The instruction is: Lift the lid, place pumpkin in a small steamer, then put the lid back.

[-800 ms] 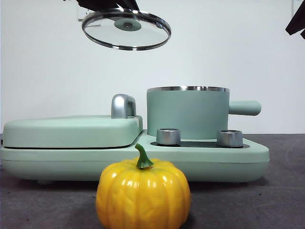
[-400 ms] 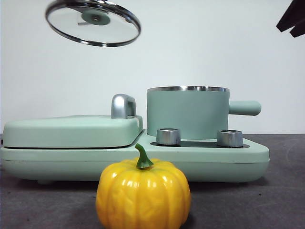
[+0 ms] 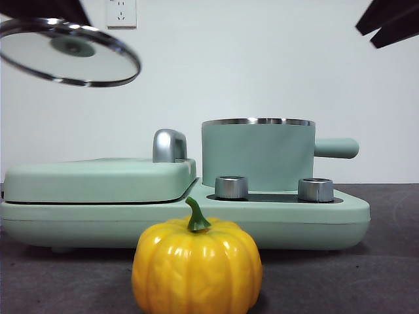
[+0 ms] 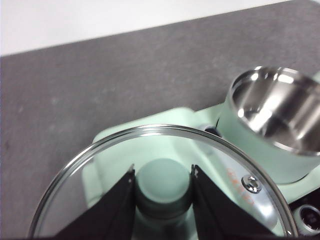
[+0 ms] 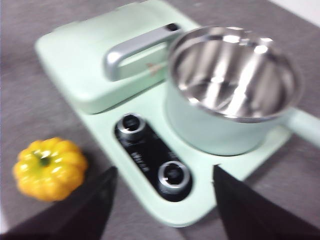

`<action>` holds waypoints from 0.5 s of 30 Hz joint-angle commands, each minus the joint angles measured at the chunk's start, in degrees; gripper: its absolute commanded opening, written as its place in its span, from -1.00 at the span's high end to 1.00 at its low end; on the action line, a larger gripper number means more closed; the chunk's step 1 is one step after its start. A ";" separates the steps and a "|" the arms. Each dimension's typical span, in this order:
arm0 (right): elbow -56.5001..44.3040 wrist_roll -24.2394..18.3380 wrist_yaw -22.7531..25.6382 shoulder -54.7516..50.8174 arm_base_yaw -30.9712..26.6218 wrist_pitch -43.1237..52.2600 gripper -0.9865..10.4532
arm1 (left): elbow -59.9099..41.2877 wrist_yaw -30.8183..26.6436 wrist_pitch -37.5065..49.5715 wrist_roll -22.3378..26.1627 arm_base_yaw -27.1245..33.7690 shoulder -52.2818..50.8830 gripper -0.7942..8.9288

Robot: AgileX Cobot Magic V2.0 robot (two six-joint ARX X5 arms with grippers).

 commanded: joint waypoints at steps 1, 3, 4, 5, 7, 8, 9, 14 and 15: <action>0.92 -0.24 0.00 2.29 3.45 -0.28 0.18 | -1.03 0.00 1.55 -1.49 0.57 -2.78 0.82; 0.92 -0.24 0.02 3.76 5.84 -0.15 0.18 | -1.66 0.00 0.96 -1.62 1.07 -4.17 0.82; 0.92 -0.24 0.02 4.61 7.21 -0.09 0.18 | -1.68 0.00 0.74 -1.95 1.20 -4.70 0.82; 0.92 -0.24 0.04 5.46 8.63 -0.02 0.18 | -1.68 0.00 0.96 -2.45 1.25 -5.07 0.82; 0.92 -0.24 0.26 7.21 11.28 0.26 0.18 | -1.68 0.02 1.70 -2.86 1.25 -5.42 0.82; 0.92 -0.24 0.48 8.15 12.59 0.35 0.18 | -1.68 0.00 1.97 -2.86 1.25 -5.49 0.82; 0.92 -0.26 0.46 9.16 13.88 0.37 0.18 | -1.68 0.00 2.03 -2.84 1.25 -5.46 0.82; 0.92 -0.87 0.52 14.88 18.82 0.61 0.16 | -1.68 0.00 1.92 -2.84 1.25 -5.44 0.82; 0.92 -0.94 0.72 16.04 19.58 1.03 0.16 | -1.68 0.00 1.92 -2.84 1.25 -5.44 0.82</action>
